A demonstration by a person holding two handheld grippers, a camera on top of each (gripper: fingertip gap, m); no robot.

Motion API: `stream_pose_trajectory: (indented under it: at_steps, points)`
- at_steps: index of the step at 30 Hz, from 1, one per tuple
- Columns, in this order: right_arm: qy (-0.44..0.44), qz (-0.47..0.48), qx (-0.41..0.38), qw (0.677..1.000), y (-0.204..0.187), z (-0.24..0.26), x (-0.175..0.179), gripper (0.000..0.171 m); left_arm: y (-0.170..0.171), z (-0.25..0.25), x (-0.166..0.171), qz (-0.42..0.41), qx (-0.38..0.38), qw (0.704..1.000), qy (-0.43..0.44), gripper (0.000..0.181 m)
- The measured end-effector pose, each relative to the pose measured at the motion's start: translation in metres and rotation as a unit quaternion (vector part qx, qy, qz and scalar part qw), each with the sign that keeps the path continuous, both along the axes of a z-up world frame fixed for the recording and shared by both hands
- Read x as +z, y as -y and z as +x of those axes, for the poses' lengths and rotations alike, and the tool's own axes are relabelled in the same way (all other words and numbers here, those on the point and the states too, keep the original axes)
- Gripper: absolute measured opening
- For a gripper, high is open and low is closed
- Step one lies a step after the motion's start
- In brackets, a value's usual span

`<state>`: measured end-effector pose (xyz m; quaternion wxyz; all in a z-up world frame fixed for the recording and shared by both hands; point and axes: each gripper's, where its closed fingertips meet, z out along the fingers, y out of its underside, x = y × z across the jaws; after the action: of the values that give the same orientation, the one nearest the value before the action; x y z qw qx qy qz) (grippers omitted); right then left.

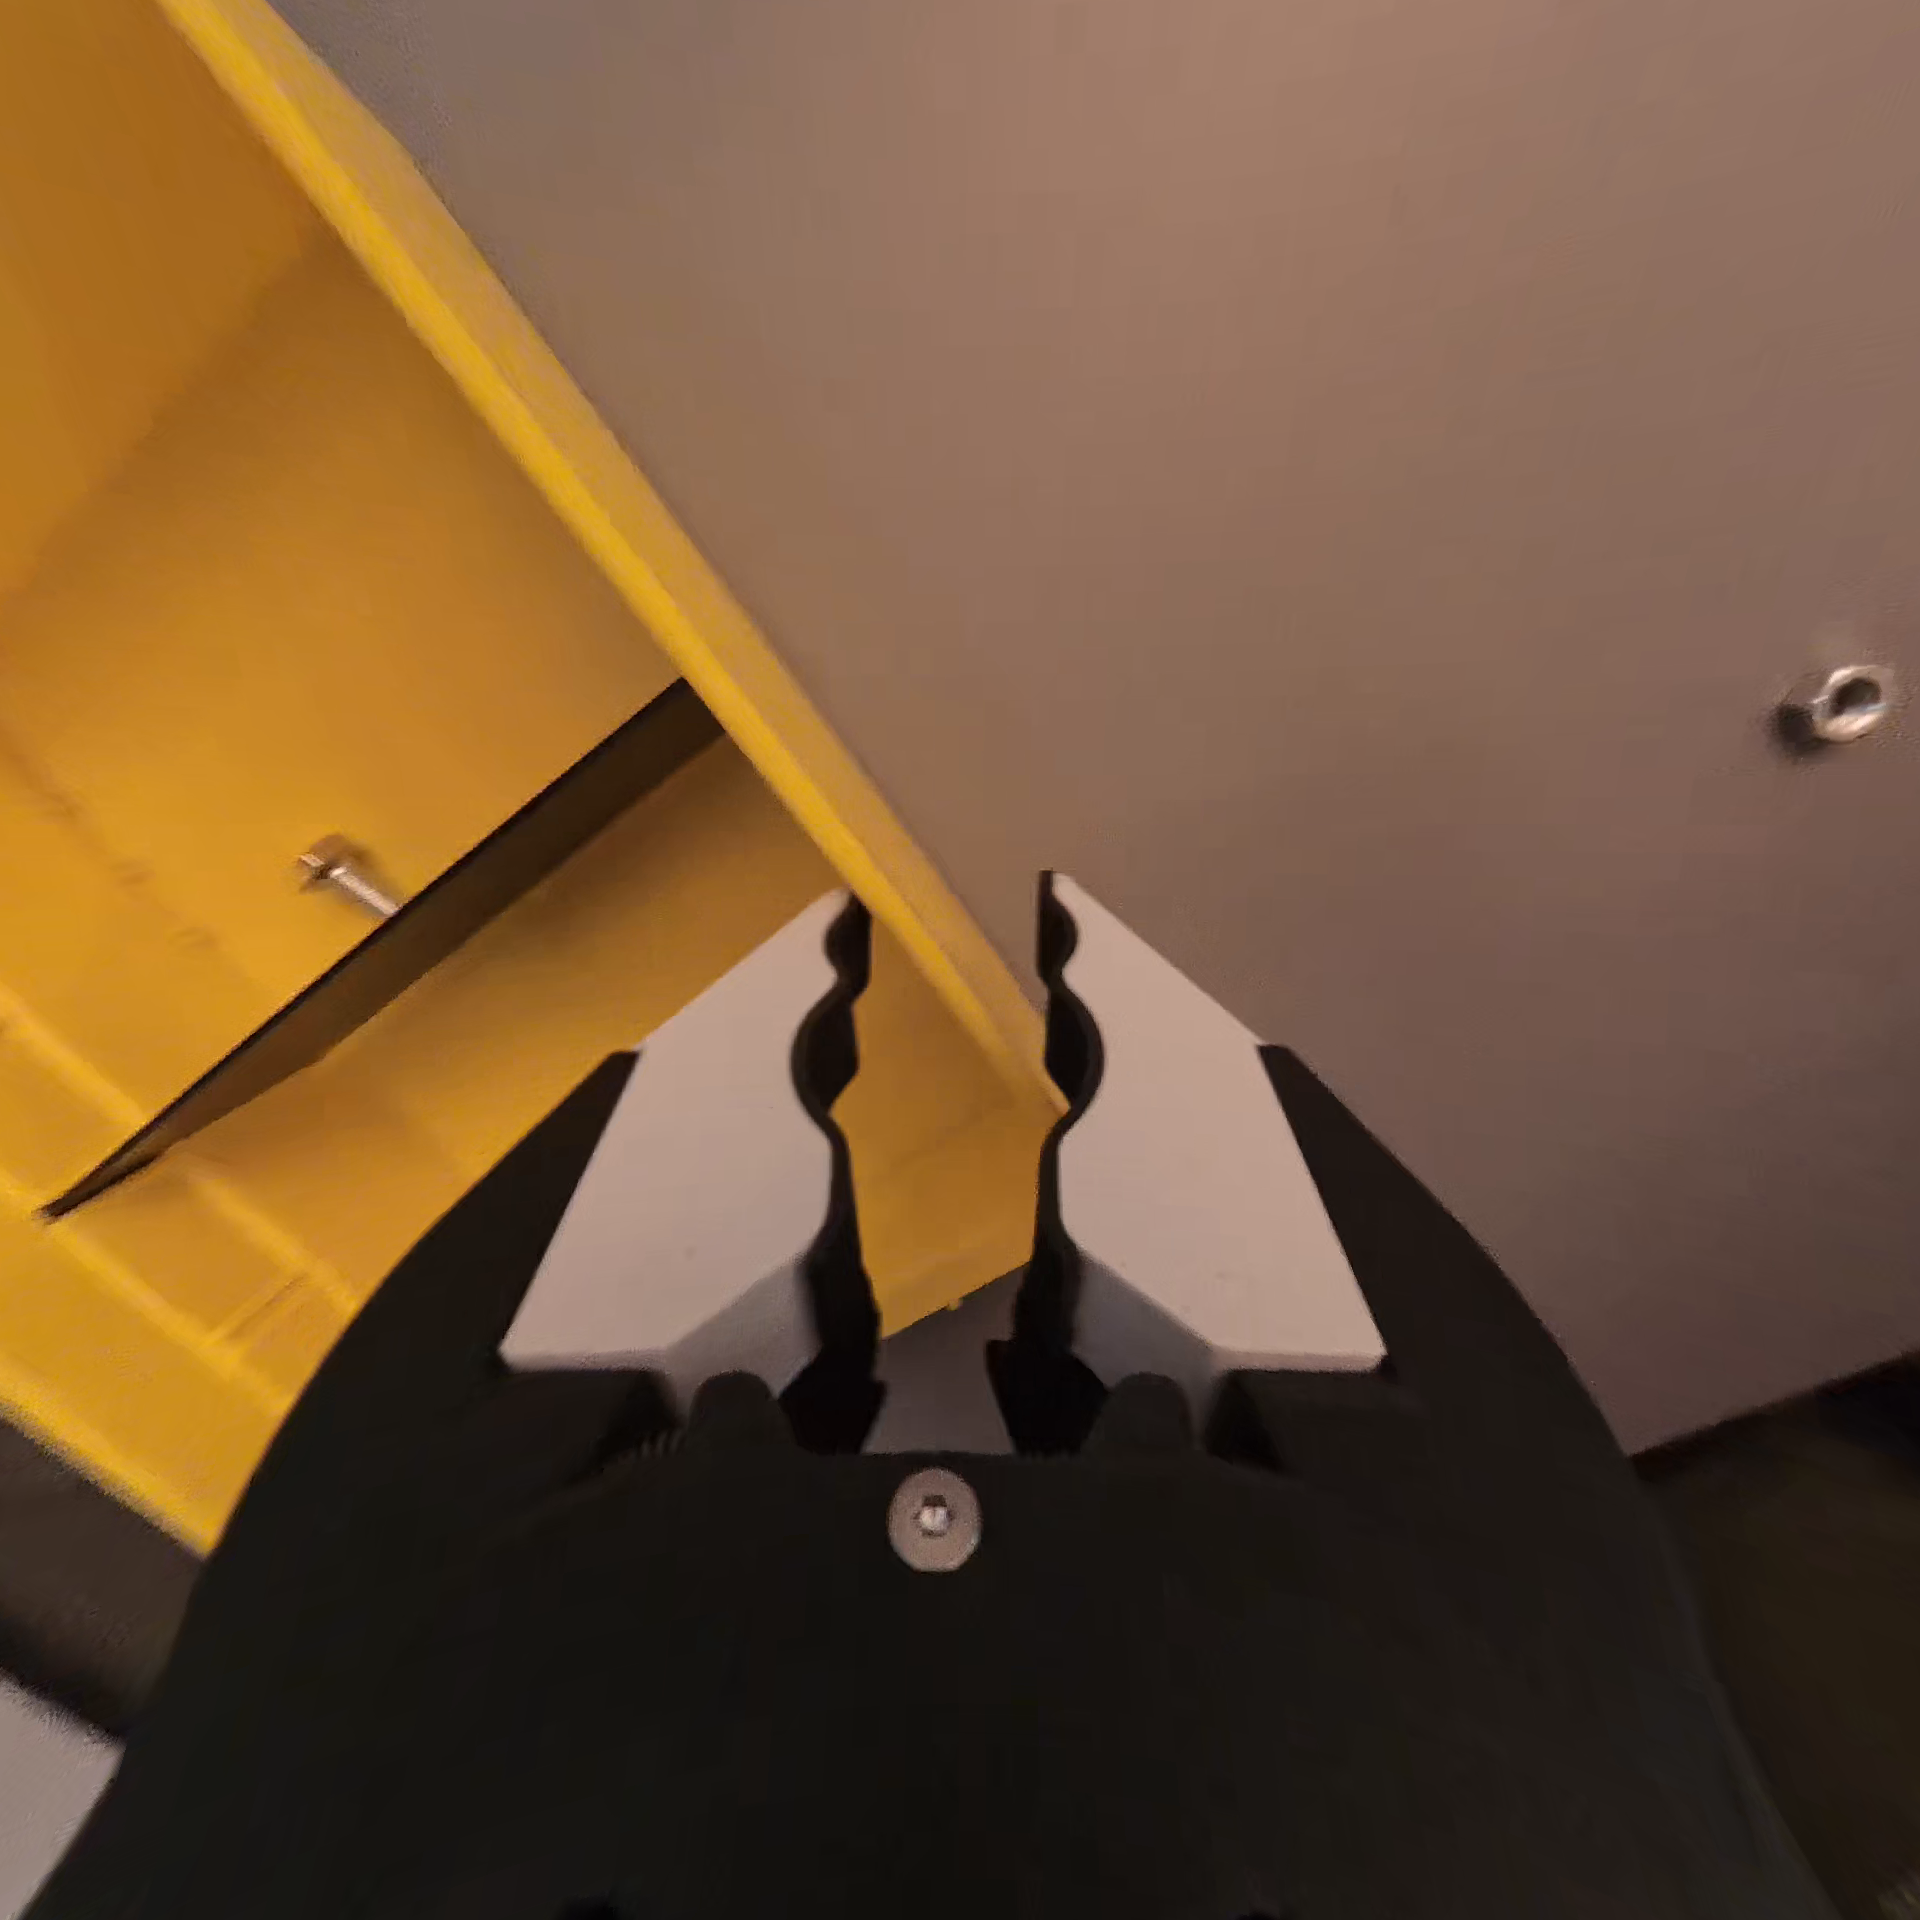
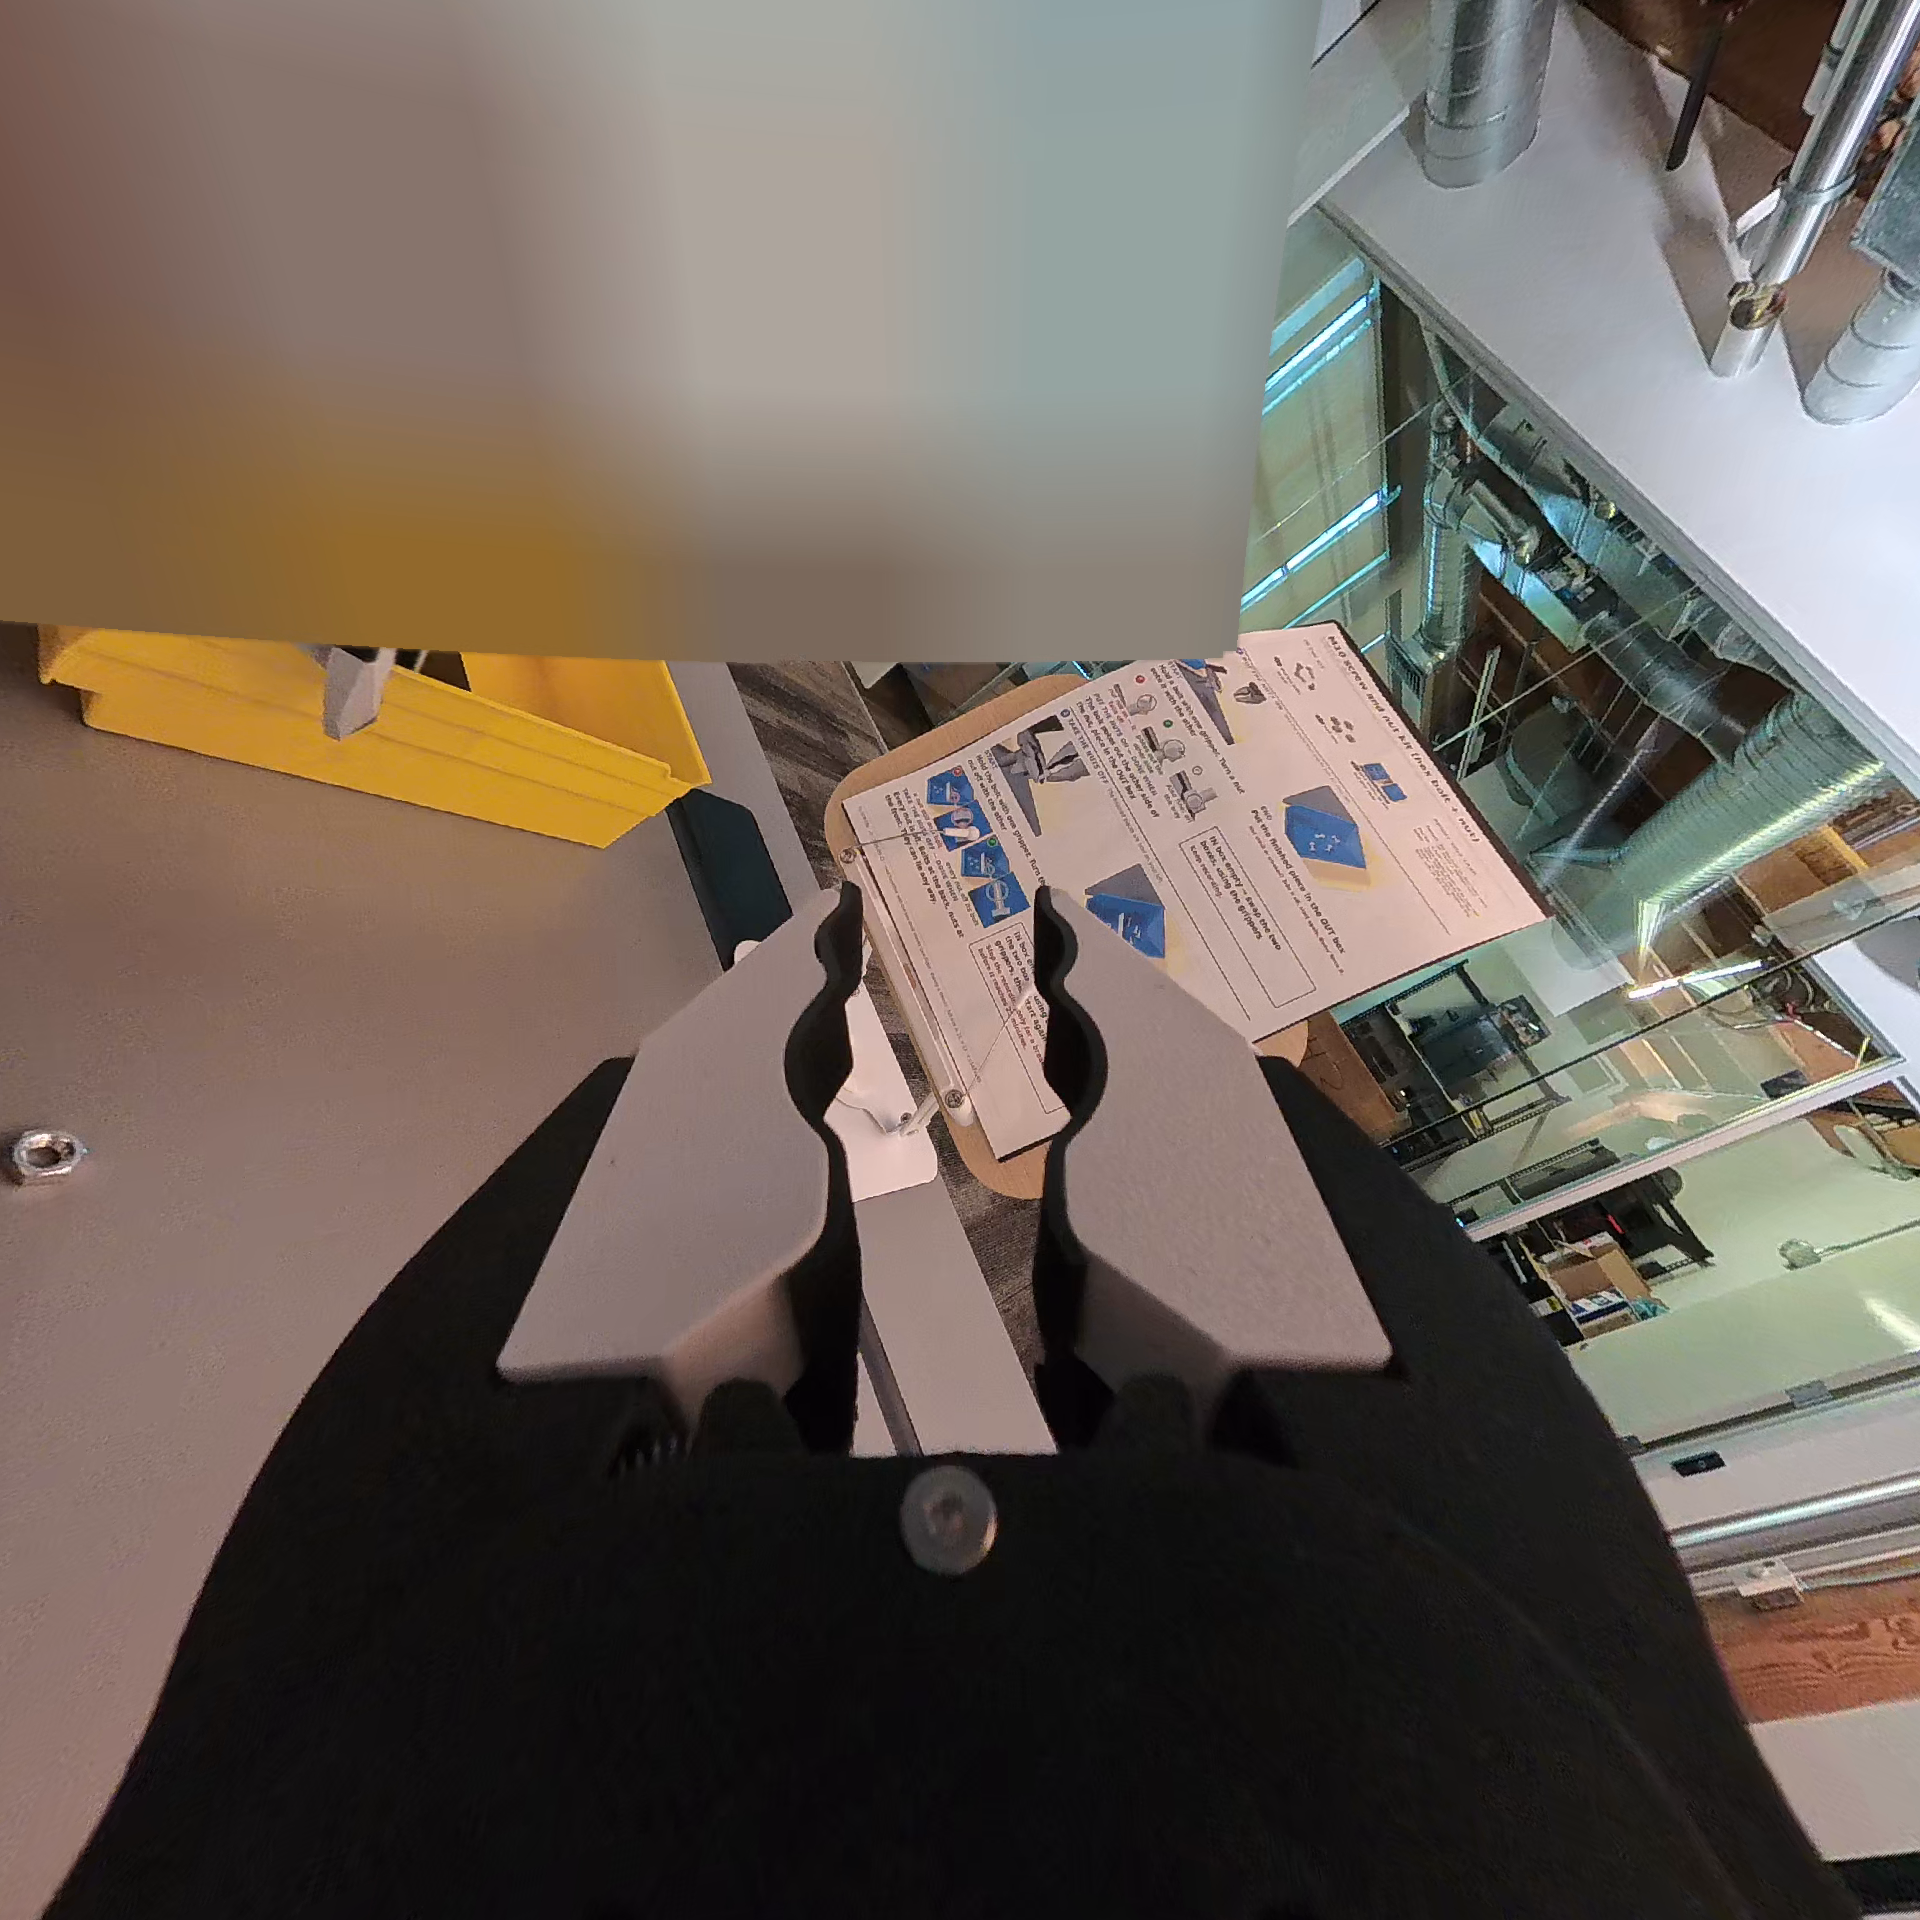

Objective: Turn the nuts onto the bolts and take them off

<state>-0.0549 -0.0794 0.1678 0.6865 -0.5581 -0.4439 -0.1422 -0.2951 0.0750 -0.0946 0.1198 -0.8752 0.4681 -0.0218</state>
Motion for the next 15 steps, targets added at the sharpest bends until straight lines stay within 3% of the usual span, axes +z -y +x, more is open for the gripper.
stream_pose_trajectory:
  at_steps: [1, 8, 13, 15]
  points:
    - [0.000, 0.000, 0.000, 1.000, 0.000, 0.000, 0.000, 0.032, -0.001, -0.001, 0.000, 0.004, -0.012, 1.000, -0.009, 0.014]
    - [0.003, -0.007, 0.001, 1.000, -0.002, 0.002, -0.003, 0.032, 0.016, -0.020, 0.001, -0.001, -0.127, 0.990, -0.063, 0.014]
    - [0.008, -0.010, 0.000, 1.000, -0.002, 0.004, -0.005, 0.032, 0.051, -0.060, 0.001, -0.023, -0.289, 0.949, -0.120, 0.014]
    - [0.010, -0.012, -0.001, 1.000, -0.001, 0.006, -0.006, 0.032, 0.064, -0.082, 0.001, -0.043, -0.307, 0.942, -0.132, 0.010]
